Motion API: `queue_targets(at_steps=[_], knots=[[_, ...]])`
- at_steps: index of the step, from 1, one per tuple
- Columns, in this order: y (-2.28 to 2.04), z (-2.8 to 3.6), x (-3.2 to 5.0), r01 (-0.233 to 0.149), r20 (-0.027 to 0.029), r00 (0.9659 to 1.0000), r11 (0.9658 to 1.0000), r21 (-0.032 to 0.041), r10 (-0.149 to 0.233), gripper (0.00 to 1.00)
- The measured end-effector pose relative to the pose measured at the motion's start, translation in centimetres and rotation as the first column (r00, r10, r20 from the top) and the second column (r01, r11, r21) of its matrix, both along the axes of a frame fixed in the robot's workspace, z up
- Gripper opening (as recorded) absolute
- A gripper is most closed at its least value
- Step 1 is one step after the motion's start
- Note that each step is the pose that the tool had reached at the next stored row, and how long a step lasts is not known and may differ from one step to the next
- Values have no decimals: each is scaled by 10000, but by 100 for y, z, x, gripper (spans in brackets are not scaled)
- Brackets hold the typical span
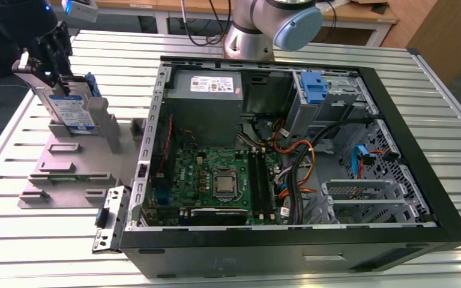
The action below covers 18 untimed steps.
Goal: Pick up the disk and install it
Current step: 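Pick up the disk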
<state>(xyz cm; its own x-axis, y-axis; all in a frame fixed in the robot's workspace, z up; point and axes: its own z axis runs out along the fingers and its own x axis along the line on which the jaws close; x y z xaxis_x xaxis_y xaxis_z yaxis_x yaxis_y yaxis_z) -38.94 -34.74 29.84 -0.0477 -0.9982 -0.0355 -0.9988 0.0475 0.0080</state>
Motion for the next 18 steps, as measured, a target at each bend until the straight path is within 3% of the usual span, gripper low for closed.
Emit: queue_targets(at_steps=[13,18], knots=[[3,14,0,0,-1,10000,10000,4,0,45],[3,15,0,0,-1,10000,10000,4,0,35]])
